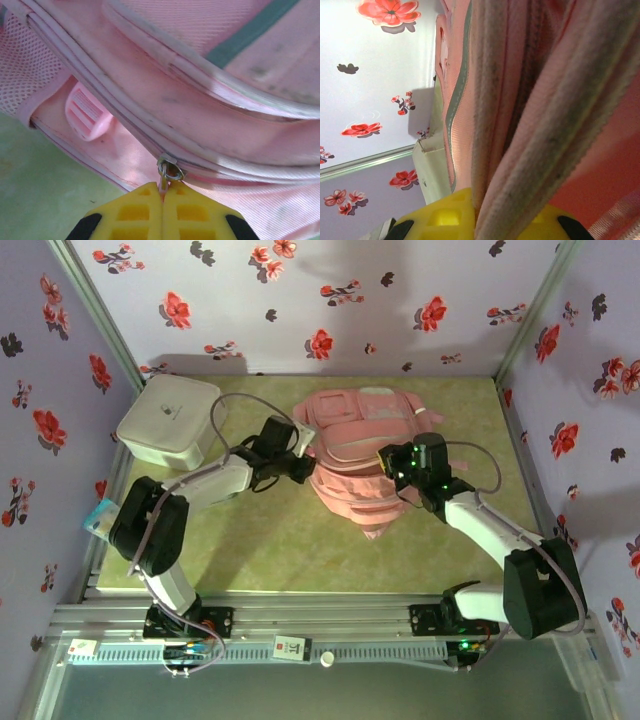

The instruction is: Pack books, pencil case, and school supplies into a backpack

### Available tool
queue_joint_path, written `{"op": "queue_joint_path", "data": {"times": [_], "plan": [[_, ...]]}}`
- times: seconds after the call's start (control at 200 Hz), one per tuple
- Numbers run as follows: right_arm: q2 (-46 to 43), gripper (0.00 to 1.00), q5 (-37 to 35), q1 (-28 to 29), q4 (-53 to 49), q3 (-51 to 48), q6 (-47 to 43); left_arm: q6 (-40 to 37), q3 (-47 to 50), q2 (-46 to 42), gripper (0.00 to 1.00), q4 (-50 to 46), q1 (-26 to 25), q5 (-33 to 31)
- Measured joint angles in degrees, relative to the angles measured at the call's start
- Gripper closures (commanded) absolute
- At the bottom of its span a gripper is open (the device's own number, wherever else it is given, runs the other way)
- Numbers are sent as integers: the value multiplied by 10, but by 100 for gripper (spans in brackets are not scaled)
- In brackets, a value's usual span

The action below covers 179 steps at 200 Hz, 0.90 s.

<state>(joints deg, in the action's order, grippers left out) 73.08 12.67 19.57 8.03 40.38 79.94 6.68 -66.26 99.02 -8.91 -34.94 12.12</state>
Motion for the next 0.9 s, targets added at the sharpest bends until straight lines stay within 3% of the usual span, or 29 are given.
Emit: {"op": "queue_joint_path", "data": {"times": [0.435,0.66,0.78,0.835,0.895], "plan": [[18,91,8,1,12,10,1,-10,-129,107,100,-34,49,1],[56,90,-6,26,16,41,3,16,-131,110,73,-41,63,-23],[97,89,-13,40,42,61,17,58,-125,102,49,-45,96,-46],[114,85,-14,44,51,68,22,77,-105,81,38,-49,112,-61],[130,74,-14,49,54,77,24,102,-75,47,29,-54,129,-80]]}}
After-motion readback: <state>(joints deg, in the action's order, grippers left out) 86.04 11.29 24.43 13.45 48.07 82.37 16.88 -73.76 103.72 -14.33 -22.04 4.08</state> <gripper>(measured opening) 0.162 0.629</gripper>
